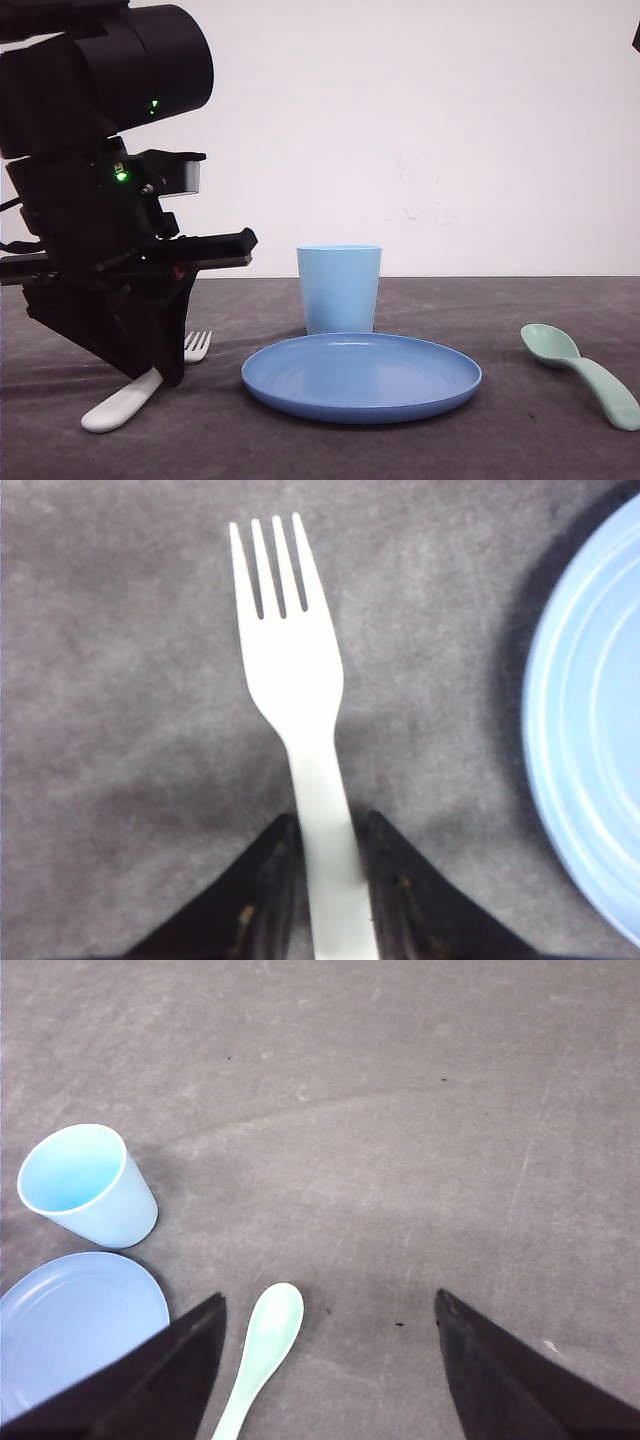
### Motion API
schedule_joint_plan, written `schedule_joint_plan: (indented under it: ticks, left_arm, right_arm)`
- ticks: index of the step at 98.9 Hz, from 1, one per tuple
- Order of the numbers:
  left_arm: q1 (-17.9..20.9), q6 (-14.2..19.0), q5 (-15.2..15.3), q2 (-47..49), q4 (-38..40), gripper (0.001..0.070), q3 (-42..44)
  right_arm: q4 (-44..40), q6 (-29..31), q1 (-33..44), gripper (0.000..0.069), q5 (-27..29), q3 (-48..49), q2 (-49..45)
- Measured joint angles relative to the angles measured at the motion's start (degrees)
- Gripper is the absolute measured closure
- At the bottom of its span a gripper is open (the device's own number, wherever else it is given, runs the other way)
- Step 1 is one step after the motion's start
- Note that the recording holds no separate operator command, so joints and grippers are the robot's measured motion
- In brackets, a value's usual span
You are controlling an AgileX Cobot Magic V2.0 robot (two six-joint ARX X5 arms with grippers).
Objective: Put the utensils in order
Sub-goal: 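Lower the left gripper onto the white fork and close on its handle, then lift the white fork with the left gripper over the light blue cup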
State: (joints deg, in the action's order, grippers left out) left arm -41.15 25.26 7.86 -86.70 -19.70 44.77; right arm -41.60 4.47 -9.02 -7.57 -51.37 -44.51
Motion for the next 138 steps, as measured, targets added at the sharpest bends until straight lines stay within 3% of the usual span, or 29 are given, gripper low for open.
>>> schedule_joint_plan:
  ticks: [36, 49, 66, 80, 95, 119, 138]
  left_arm:
    - [-1.9, 0.33, 3.26, -0.26, -0.68, 0.0637, 2.36]
    - [-2.67, 0.35, 6.43, 0.22, -1.22, 0.0637, 3.1]
    - [-3.15, 0.33, 13.14, 6.67, -0.26, 0.0637, 3.1]
    - [-3.3, -0.76, 13.86, 12.55, 8.59, 0.0637, 3.17]
    - [-3.96, -5.01, 13.9, 13.35, 21.49, 0.0637, 3.58]
    - [-4.11, -11.08, 13.86, 7.65, 39.3, 0.0637, 3.58]
    - [-4.17, -14.05, 11.61, 1.25, 50.1, 0.0637, 3.58]
  right_arm:
    - [-0.02, 0.0, 0.0, 0.0278, 0.0, 0.0, 0.0]
    - [0.0, 0.0, 0.0, 0.0278, 0.0, 0.0, 0.0]
    - [0.02, 0.0, 0.0, 0.0278, 0.02, 0.0, 0.0]
    - [0.35, 0.0, 0.0, 0.0278, 0.04, 0.0, 0.0]
    - [1.33, 0.0, 0.0, 0.0278, 0.04, 0.0, 0.0]
    - [2.29, 0.0, 0.0, 0.0278, 0.04, 0.0, 0.0]
    - [3.15, 0.0, 0.0, 0.0278, 0.04, 0.0, 0.0]
